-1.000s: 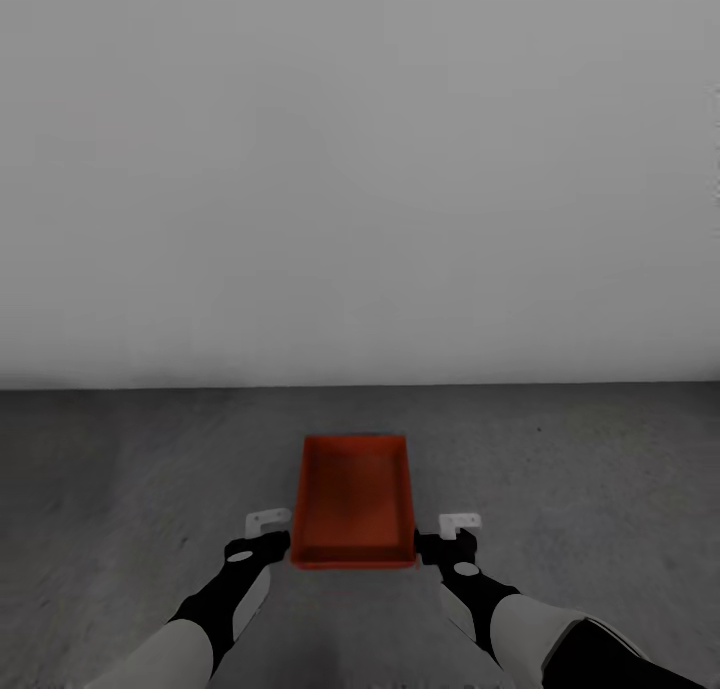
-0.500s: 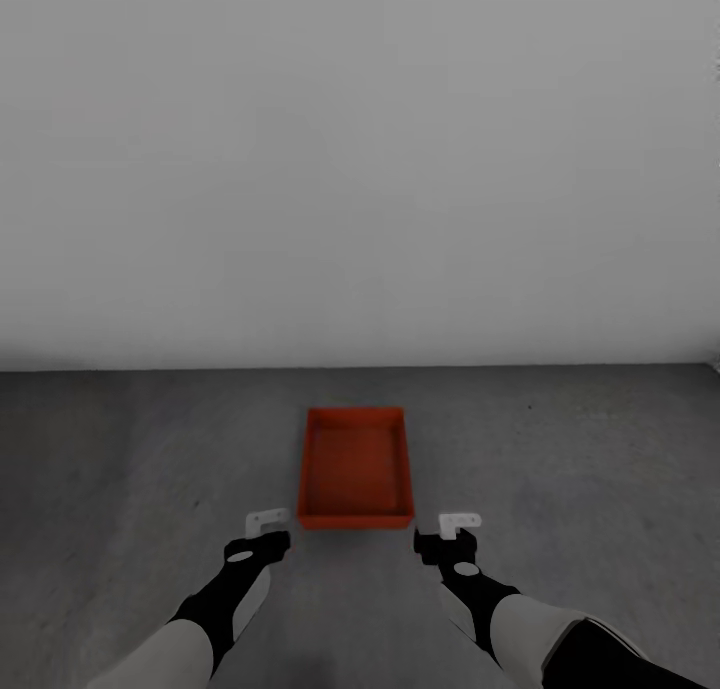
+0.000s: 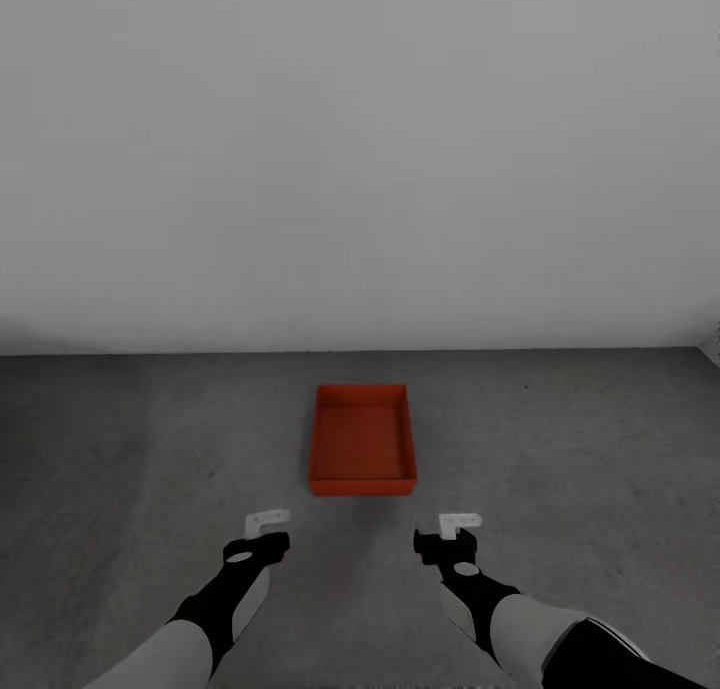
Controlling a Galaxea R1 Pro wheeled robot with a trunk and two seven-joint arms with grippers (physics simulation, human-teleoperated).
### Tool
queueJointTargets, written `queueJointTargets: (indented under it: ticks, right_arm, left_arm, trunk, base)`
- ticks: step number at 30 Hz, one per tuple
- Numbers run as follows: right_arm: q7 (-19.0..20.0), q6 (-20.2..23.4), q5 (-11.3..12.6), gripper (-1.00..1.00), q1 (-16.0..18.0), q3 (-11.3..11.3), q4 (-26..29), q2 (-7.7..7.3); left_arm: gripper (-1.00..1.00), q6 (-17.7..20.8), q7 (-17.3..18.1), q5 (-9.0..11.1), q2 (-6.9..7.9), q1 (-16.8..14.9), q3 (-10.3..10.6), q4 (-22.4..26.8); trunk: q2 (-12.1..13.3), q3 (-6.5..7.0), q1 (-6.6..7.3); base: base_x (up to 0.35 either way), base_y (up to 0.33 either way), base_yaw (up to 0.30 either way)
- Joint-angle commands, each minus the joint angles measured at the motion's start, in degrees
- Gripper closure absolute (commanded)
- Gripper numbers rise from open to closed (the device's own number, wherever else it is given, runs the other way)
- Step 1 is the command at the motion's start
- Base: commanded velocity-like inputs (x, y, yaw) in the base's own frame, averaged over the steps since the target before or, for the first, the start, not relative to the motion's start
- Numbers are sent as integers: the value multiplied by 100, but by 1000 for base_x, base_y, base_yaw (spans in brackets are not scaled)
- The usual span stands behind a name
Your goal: Move the two storage containers from the living room to the garage. In the garage, place one container on the floor and stack the other container on top of it (either order is fine).
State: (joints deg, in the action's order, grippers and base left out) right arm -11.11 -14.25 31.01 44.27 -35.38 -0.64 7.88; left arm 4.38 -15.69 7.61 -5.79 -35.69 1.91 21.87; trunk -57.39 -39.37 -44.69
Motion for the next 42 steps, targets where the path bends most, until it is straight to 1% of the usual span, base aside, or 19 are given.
queueJointTargets:
  ticks: [1, 7, 9, 12, 13, 15, 16, 17, 19, 21, 22, 24, 26, 30, 32, 33, 36, 41, 42]
  right_arm:
    - [-14, -17, 46, -100, 3, -50, -7, 3]
    - [-8, -13, 26, -100, 3, -52, -7, -17]
    - [-12, -6, 10, -100, 3, -54, -13, -24]
    - [12, 9, 7, -100, 6, -59, -22, -106]
    - [28, 33, 16, -100, 8, -63, -36, -259]
    - [42, 53, 24, -100, 10, -69, -62, -459]
    - [96, 89, 21, -100, -8, -73, -105, -959]
    - [128, 111, 24, -100, -67, -71, -114, -1042]
    - [188, 152, 18, -100, -281, -68, -122, -1149]
    - [236, 171, 7, -100, -501, -70, -125, -1214]
    - [289, 179, -3, -100, -749, -72, -126, -1262]
    - [374, 187, -13, -100, -1107, -73, -127, -1305]
    - [428, 188, -17, -100, -1304, -75, -125, -1321]
    - [634, 195, -23, -100, -1715, -89, -128, -1344]
    - [687, 203, -24, -100, -1801, -93, -129, -1347]
    - [741, 219, -24, -100, -1896, -96, -129, -1348]
    - [854, 305, -24, -100, -2130, -99, -129, -1350]
    - [964, 460, -24, -100, -2600, -107, -130, -1347]
    - [979, 472, -28, -100, -2808, -108, -128, -1339]
  left_arm:
    - [-100, 27, -30, 55, 3, 0, 23, 10]
    - [-100, 63, 4, 53, 46, 0, 32, -42]
    - [-100, 71, 30, 46, 92, 0, 30, -118]
    - [-100, 95, 24, 41, 256, 0, 32, -192]
    - [-100, 110, 25, 51, 368, 0, 37, -231]
    - [-100, 131, 32, 61, 504, 0, 40, -327]
    - [-100, 104, 116, 69, 925, 0, 33, -1321]
    - [-100, 92, 170, 77, 1000, 0, 31, -1640]
    - [-100, 85, 256, 89, 1075, 4, 30, -1910]
    - [-100, 83, 301, 93, 1115, 3, 29, -2010]
    - [-100, 80, 335, 97, 1148, 1, 29, -2074]
    - [-100, 76, 371, 124, 1182, 1, 29, -2129]
    - [-100, 74, 387, 167, 1196, 0, 29, -2150]
    - [-100, 64, 417, 525, 1226, 15, 28, -2179]
    - [-100, 60, 435, 656, 1239, 39, 28, -2182]
    - [-100, 51, 471, 775, 1251, 99, 28, -2184]
    - [-100, -5, 605, 936, 1269, 339, 28, -2186]
    - [-100, -95, 971, 1029, 1353, 733, 28, -2187]
    - [-100, -108, 1103, 1043, 1378, 872, 28, -2187]
  trunk:
    - [-3, -4, 2]
    - [-3, -4, 2]
    - [-3, -4, 2]
    - [-3, -4, 2]
    - [-3, -4, 2]
    - [-3, -4, 2]
    - [-3, -4, 2]
    - [-3, -4, 2]
    - [-3, -4, 2]
    - [-3, -4, 2]
    - [-3, -4, 2]
    - [-3, -4, 2]
    - [-3, -4, 2]
    - [-3, -4, 2]
    - [-3, -4, 2]
    - [-3, -4, 2]
    - [-3, -4, 2]
    - [-3, -4, 2]
    - [-3, -4, 2]
  base:
    - [-120, 32, 0]
    - [-39, 10, 0]
    - [-7, 2, 0]
    - [-3, 1, 0]
    - [-2, 0, 0]
    - [-1, 0, 0]
    - [0, 0, 0]
    - [0, 0, 0]
    - [0, 0, 0]
    - [0, 0, 0]
    - [0, 0, 0]
    - [0, 0, 0]
    - [0, 0, 0]
    - [0, 0, 0]
    - [0, 0, 0]
    - [0, 0, 0]
    - [0, 0, 0]
    - [0, 0, 0]
    - [0, 0, 0]
